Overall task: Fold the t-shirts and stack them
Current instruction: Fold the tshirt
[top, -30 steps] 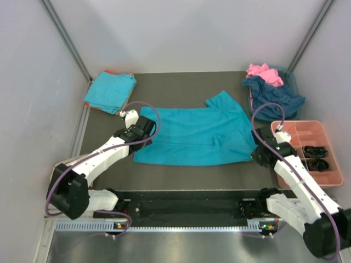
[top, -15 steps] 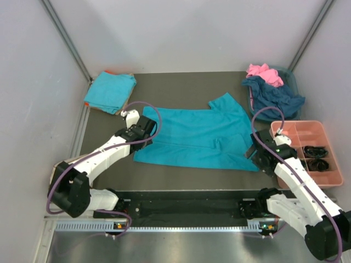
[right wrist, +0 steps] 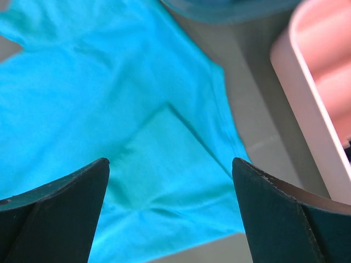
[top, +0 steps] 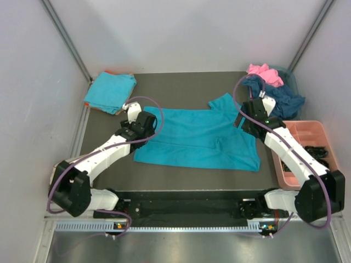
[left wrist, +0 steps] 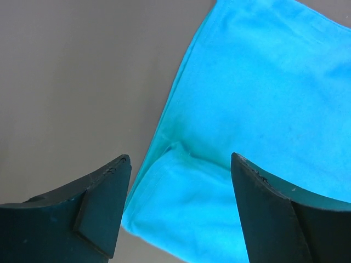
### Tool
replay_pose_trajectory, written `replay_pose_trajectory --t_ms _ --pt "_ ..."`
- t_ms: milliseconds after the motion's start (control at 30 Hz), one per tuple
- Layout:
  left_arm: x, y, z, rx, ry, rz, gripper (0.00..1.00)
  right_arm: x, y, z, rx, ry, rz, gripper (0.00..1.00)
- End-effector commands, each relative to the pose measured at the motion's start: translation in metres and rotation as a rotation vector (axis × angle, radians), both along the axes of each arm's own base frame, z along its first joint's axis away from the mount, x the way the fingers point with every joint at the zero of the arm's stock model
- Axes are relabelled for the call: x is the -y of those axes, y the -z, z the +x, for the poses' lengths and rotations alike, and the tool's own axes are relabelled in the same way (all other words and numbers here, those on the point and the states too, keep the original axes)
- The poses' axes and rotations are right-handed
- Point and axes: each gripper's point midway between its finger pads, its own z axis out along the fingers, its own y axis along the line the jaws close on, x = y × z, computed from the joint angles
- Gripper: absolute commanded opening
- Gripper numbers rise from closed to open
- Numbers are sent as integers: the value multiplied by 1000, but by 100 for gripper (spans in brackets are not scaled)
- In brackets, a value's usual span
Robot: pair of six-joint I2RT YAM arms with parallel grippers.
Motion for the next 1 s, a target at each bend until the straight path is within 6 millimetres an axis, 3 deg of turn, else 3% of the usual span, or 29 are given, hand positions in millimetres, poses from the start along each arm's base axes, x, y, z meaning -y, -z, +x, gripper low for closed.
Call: replay_pose_trajectory --t_ms 0,100,267,367,400,567,600,633,667,700,733,767,800,833,867,900,933,967 --pt "9 -1 20 38 11 -9 78 -17 -32 30 92 -97 -12 93" --pt "8 10 24 30 -1 10 78 -23 -32 33 101 -119 7 93" --pt "1 7 54 58 -55 -4 79 -27 -29 35 106 -165 -7 93" --pt "-1 7 71 61 -66 -45 78 -29 -38 56 158 -188 -44 94" --pt "-2 12 74 48 -67 -39 78 -32 -53 69 205 -191 -45 94" --pt "2 7 84 38 -57 -34 78 -36 -47 129 181 -222 -161 99" --pt "2 7 84 36 -52 -32 78 -33 -64 148 213 -220 -159 99" --pt "1 7 83 36 -52 -30 78 -36 -38 164 154 -243 -168 99" --pt "0 7 82 34 -50 -25 78 -38 -34 174 136 -285 -176 99" --pt "0 7 81 32 -48 -22 78 -39 -52 194 171 -298 -175 99" --pt "0 7 79 30 -43 -25 78 -36 -20 207 97 -357 -183 99" --pt "-1 7 78 30 -42 -22 78 -36 -37 225 134 -380 -173 99" --pt "-1 8 76 27 -42 -20 78 -36 -27 235 117 -421 -157 99" --pt "-2 9 75 25 -41 -19 78 -33 -3 244 74 -499 -116 99" --pt "-3 8 74 27 -40 -17 78 -33 -14 259 106 -534 -102 98" --pt "-4 8 73 26 -43 -16 78 -34 -10 265 104 -575 -85 98" --pt "-4 8 73 25 -41 -18 78 -29 13 267 53 -606 -62 98" --pt "-4 9 72 24 -41 -19 78 -25 1 279 82 -626 -80 97"
